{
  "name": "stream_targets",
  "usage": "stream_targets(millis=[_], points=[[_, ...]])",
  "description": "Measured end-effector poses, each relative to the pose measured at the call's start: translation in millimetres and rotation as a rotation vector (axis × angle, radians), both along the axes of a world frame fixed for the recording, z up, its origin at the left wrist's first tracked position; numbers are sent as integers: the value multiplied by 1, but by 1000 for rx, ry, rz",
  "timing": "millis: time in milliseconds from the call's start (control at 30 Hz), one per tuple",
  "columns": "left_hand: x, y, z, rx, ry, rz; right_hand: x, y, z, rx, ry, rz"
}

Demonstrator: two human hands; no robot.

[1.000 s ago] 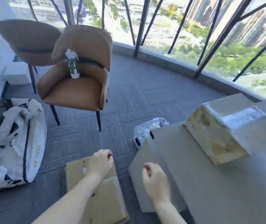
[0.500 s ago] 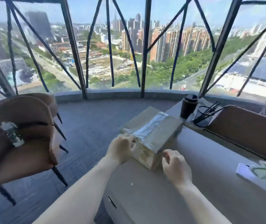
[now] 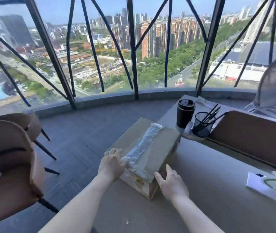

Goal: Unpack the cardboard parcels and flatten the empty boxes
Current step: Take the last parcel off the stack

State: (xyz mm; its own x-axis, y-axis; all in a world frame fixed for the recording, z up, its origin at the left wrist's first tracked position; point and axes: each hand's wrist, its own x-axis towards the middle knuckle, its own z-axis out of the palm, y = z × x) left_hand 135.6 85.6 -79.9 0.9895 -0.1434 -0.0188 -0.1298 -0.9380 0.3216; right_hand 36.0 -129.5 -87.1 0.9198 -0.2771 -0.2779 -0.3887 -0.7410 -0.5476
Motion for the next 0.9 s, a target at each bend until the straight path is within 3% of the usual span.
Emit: stream_targets(millis=[167, 300, 467, 600, 900], points=[[61, 11, -19, 62, 103, 92, 39, 10, -19, 158, 28, -157], [91, 15, -29, -28, 267, 170, 52, 16, -34, 289, 34, -277], [113, 23, -29, -199, 383, 149, 55, 24, -42, 595, -77, -422], [96, 26, -30, -278, 382, 122, 48, 15, -41, 730, -141, -446], [3, -19, -11, -298, 285, 44, -40, -43, -10, 793, -131, -410]])
